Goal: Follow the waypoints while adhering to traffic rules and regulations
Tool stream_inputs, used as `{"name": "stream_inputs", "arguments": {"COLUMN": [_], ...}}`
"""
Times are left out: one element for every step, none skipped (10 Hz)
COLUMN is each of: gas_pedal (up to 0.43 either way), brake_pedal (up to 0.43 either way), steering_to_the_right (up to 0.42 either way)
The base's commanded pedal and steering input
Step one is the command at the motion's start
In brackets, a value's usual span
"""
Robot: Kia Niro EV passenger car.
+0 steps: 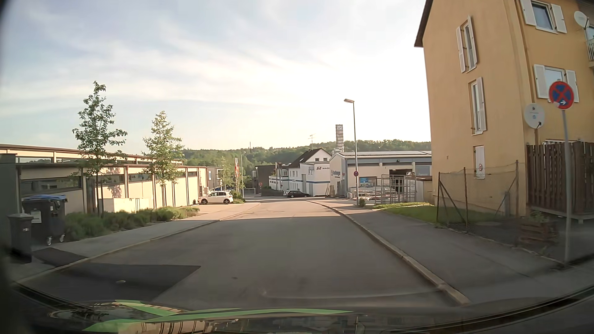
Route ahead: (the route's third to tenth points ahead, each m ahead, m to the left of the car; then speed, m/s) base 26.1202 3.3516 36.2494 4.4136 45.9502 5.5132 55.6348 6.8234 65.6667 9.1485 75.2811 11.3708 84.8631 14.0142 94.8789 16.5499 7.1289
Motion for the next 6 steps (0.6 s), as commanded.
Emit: {"name": "stream_inputs", "arguments": {"gas_pedal": [0.028,0.028,0.028,0.028,0.028,0.028], "brake_pedal": [0.000,0.000,0.000,0.000,0.000,0.000], "steering_to_the_right": [-0.007,-0.007,-0.008,-0.008,-0.009,-0.010]}}
